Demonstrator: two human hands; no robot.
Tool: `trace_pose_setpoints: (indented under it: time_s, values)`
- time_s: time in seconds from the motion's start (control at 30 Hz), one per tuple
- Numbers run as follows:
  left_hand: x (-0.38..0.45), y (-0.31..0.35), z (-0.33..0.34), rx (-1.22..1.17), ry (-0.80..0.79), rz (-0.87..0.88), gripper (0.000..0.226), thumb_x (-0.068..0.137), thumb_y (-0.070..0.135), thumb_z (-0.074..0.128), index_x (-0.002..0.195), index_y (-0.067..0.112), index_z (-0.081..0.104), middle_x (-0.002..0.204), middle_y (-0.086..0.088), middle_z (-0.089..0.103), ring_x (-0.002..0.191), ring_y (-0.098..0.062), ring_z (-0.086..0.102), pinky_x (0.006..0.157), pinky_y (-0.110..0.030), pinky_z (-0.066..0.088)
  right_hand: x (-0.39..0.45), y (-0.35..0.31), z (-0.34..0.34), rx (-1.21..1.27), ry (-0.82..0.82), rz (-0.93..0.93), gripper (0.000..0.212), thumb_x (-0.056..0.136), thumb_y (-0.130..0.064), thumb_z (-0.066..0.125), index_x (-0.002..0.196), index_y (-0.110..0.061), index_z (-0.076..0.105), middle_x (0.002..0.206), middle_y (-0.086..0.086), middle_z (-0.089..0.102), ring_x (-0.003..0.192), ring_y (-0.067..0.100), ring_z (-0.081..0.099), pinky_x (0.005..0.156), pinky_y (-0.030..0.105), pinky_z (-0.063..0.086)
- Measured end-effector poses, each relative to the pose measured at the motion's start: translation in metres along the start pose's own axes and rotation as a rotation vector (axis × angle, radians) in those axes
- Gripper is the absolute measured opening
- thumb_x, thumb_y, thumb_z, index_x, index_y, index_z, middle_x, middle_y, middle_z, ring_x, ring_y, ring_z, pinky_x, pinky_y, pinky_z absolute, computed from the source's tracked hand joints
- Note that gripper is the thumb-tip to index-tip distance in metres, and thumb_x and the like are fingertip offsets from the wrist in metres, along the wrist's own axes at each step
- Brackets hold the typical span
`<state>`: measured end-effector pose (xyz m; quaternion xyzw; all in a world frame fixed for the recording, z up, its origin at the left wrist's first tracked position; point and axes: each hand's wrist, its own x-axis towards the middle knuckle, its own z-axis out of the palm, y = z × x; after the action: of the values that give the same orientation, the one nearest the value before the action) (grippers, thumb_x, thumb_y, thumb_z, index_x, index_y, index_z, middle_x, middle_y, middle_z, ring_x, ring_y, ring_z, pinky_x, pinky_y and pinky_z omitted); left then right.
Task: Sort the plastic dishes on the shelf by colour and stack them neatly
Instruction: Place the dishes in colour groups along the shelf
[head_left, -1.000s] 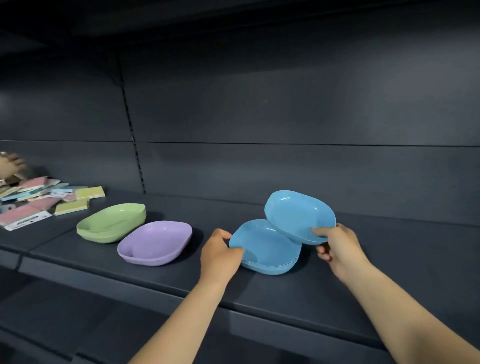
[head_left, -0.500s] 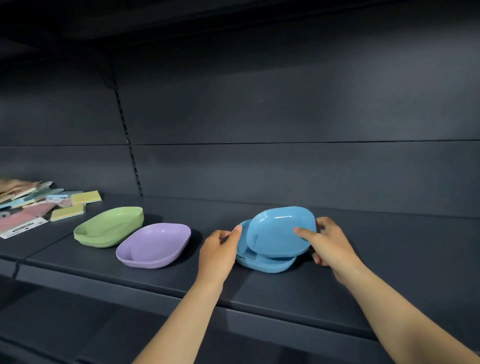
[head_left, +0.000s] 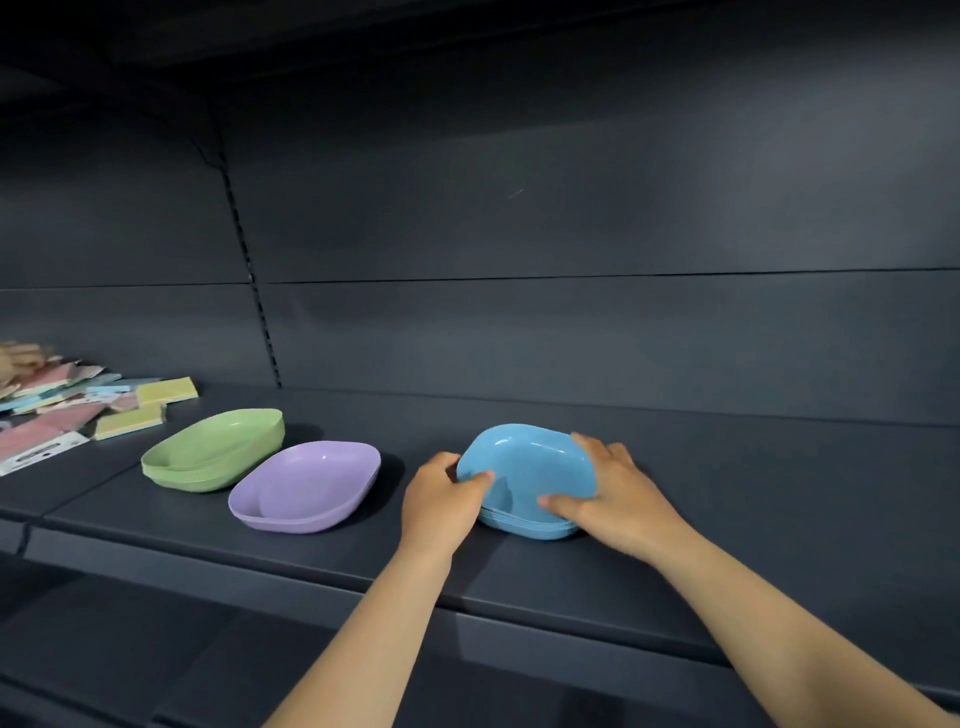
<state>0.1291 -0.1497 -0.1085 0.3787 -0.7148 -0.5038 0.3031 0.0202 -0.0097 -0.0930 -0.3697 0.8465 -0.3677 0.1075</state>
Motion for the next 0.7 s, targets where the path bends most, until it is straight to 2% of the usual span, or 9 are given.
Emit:
trace_pose_setpoints:
  time_s: [0.07,0.17,0.23,0.37,0.43,0.57,0.67,0.7]
  values:
    - [0.0,0.0,0.0,0.002,-0.005,-0.002,0.007,0.08,0.018,0.063,0.087,0.02,0.061,0.081,0.002,0.064,0.067,-0.014,0.055,0.059,-0.026,0.041,-0.001,-0.002,0.002,-0.037,0.007,-0.006,0.077,0.078,-0.045,0.067,0.143,-0.031,0.03,0.122,-0.006,0.037,0.114,0.018,0.051,0.089,0.027,0.041]
    - [0.0,0.0,0.0,0.006,-0.008,0.002,0.011,0.08,0.014,0.063,0.086,0.021,0.06,0.085,0.002,0.065,0.071,-0.014,0.057,0.059,-0.026,0.042,0.0,-0.001,0.001,-0.026,0.0,0.016,0.095,0.077,-0.044,0.07,0.151,-0.029,0.012,0.146,-0.002,0.028,0.131,0.02,0.04,0.098,0.03,0.036]
    - [0.0,0.0,0.0,0.023,-0.012,-0.002,0.015,0.079,0.011,0.064,0.09,0.021,0.059,0.088,0.002,0.065,0.076,-0.015,0.059,0.061,-0.027,0.044,0.0,-0.001,0.0,-0.017,-0.007,0.028,0.102,0.075,-0.043,0.072,0.152,-0.025,0.007,0.152,-0.002,0.023,0.137,0.018,0.033,0.1,0.029,0.033]
    - [0.001,0.001,0.0,0.053,-0.025,-0.016,0.024,0.076,0.008,0.064,0.097,0.019,0.058,0.093,0.001,0.064,0.082,-0.017,0.06,0.065,-0.028,0.046,0.002,0.0,-0.001,0.031,-0.012,0.047,0.092,0.068,-0.04,0.079,0.143,-0.025,0.028,0.134,-0.006,0.039,0.122,0.014,0.043,0.091,0.027,0.037]
    - [0.002,0.001,-0.001,0.067,-0.039,-0.028,0.028,0.076,0.008,0.064,0.101,0.019,0.057,0.096,0.001,0.064,0.084,-0.017,0.06,0.064,-0.027,0.046,0.005,0.002,0.0,0.05,-0.015,0.054,0.086,0.062,-0.041,0.081,0.134,-0.027,0.036,0.125,-0.01,0.044,0.114,0.012,0.045,0.092,0.03,0.042]
    - [0.005,0.003,-0.002,0.093,-0.06,-0.057,0.035,0.077,0.009,0.065,0.11,0.019,0.054,0.101,-0.001,0.062,0.08,-0.017,0.058,0.06,-0.026,0.044,0.009,0.006,0.002,0.084,-0.016,0.066,0.095,0.051,-0.046,0.081,0.134,-0.029,0.037,0.126,-0.009,0.05,0.114,0.014,0.05,0.093,0.034,0.046]
    - [0.002,0.011,-0.005,0.146,-0.077,-0.077,0.039,0.078,0.01,0.068,0.114,0.015,0.054,0.099,-0.005,0.062,0.066,-0.018,0.054,0.051,-0.025,0.041,0.007,0.005,0.0,0.092,-0.016,0.055,0.091,0.061,-0.04,0.081,0.138,-0.027,0.033,0.129,-0.008,0.049,0.116,0.015,0.049,0.094,0.032,0.044]
    - [0.0,0.015,-0.006,0.19,-0.078,-0.063,0.039,0.078,0.012,0.068,0.114,0.014,0.054,0.099,-0.006,0.062,0.067,-0.019,0.055,0.052,-0.026,0.043,0.005,0.004,-0.004,0.098,-0.021,0.051,0.089,0.066,-0.039,0.08,0.14,-0.024,0.032,0.131,-0.006,0.049,0.117,0.015,0.049,0.095,0.03,0.043]
